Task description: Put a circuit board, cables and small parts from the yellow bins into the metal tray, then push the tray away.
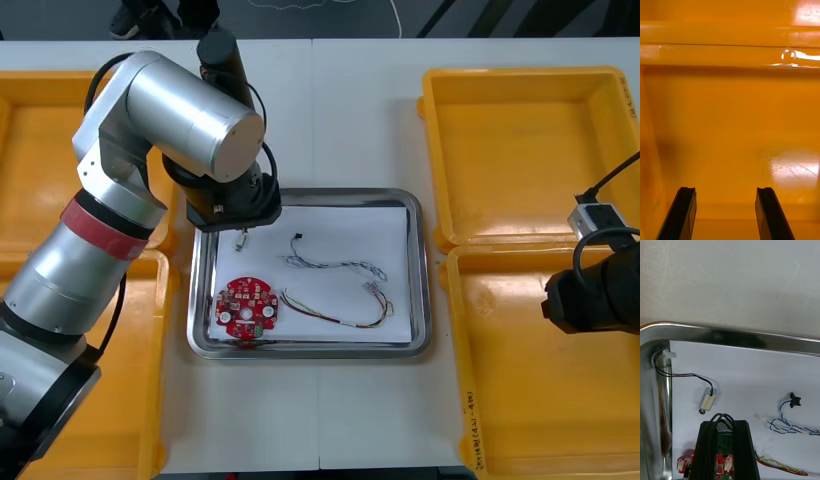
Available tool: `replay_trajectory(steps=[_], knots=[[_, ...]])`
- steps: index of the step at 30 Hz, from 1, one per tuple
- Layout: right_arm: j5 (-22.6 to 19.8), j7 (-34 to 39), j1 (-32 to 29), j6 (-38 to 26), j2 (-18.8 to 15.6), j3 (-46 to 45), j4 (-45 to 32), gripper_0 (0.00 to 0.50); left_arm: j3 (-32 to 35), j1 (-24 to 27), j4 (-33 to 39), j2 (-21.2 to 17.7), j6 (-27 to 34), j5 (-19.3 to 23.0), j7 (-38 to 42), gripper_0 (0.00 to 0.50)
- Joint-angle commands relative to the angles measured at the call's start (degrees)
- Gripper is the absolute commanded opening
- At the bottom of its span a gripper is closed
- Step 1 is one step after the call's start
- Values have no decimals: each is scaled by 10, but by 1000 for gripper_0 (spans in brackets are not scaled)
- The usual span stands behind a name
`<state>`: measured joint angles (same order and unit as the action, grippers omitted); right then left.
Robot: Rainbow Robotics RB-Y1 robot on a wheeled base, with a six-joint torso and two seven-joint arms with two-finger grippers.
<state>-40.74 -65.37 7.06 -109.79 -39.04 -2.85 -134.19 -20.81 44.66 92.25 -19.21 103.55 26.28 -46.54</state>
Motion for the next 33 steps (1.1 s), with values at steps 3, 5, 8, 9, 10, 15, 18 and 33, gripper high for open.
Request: replay_trajectory(steps=[3, 5, 8, 9, 10, 15, 18, 33], knots=[[1, 16, -17, -2, -6, -27, 13, 456, -4, -24, 14, 23, -18, -11, -50, 0], [0, 17, -17, -2, -5, -29, 14, 457, -4, -27, 14, 26, -21, -15, -51, 0], [-2, 18, -17, -2, -6, -30, 14, 458, -4, -31, 14, 28, -24, -18, -51, 0], [-2, 19, -17, -2, -6, -30, 14, 457, -4, -31, 14, 28, -25, -18, -51, 0], [-2, 19, -17, -2, -5, -30, 14, 456, -4, -32, 14, 28, -25, -18, -51, 0], [-8, 23, -17, -2, -6, -30, 14, 458, -4, -34, 14, 30, -30, -19, -52, 4], [-12, 23, -16, -2, -5, -31, 14, 457, -5, -44, 14, 30, -44, -21, -55, 4], [-25, 19, -17, -2, -6, -34, 14, 458, -5, -52, 14, 34, -53, -31, -54, 410]])
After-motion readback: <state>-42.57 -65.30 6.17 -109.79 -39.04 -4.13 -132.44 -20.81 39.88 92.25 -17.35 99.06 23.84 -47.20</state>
